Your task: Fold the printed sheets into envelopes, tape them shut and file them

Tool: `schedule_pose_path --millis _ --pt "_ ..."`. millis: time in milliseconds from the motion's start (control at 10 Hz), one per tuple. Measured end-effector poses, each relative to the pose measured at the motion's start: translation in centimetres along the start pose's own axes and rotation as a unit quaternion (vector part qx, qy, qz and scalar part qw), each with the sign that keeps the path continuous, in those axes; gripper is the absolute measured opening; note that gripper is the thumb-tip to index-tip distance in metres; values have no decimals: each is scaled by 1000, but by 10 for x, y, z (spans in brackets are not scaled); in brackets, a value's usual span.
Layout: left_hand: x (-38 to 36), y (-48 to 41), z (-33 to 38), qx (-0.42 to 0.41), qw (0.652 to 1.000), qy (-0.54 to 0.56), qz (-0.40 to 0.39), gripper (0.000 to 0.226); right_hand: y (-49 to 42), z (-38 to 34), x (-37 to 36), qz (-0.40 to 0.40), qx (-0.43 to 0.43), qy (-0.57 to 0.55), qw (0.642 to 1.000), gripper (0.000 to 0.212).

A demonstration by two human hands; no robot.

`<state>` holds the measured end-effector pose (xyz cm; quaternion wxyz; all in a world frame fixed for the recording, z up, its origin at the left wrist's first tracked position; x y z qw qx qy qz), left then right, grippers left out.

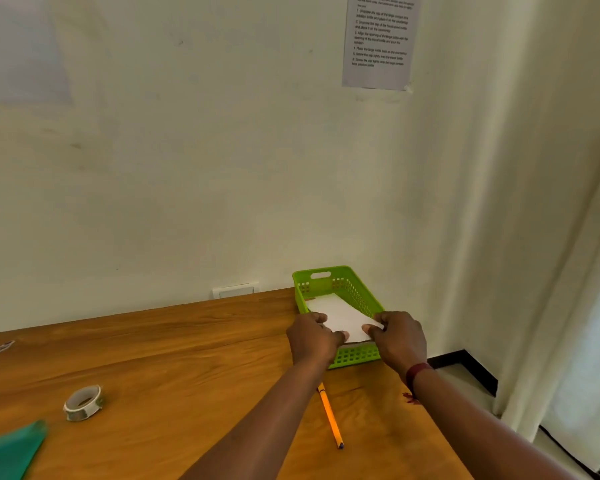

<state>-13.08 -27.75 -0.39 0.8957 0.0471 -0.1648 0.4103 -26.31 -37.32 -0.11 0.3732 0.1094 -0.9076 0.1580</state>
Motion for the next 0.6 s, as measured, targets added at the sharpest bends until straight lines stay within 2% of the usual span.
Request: schedule_pose_path --millis 200,300,400,500,600 --pt "-3 4 -9 -78 994 -69 46 42 -1 12 -3 -23 17 36 999 45" --pt "4 10 -8 -115 986 -92 81 32 6 9 2 -12 41 90 995 44" --pt "13 13 -6 -147 978 -124 84 29 11 3 3 -9 84 108 991 43" --pt "37 21 -5 -213 958 -169 87 31 29 -24 5 6 181 121 976 46" --pt "58 32 -4 -261 940 -196 102 33 41 -44 3 -6 238 132 962 52"
Point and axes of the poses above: each hand's wrist, its own y-axis away from the middle knuckle, its own x-axis out of the back of the hand, z = x × y, the point moved 2 cm from there along -y, towards the middle knuckle
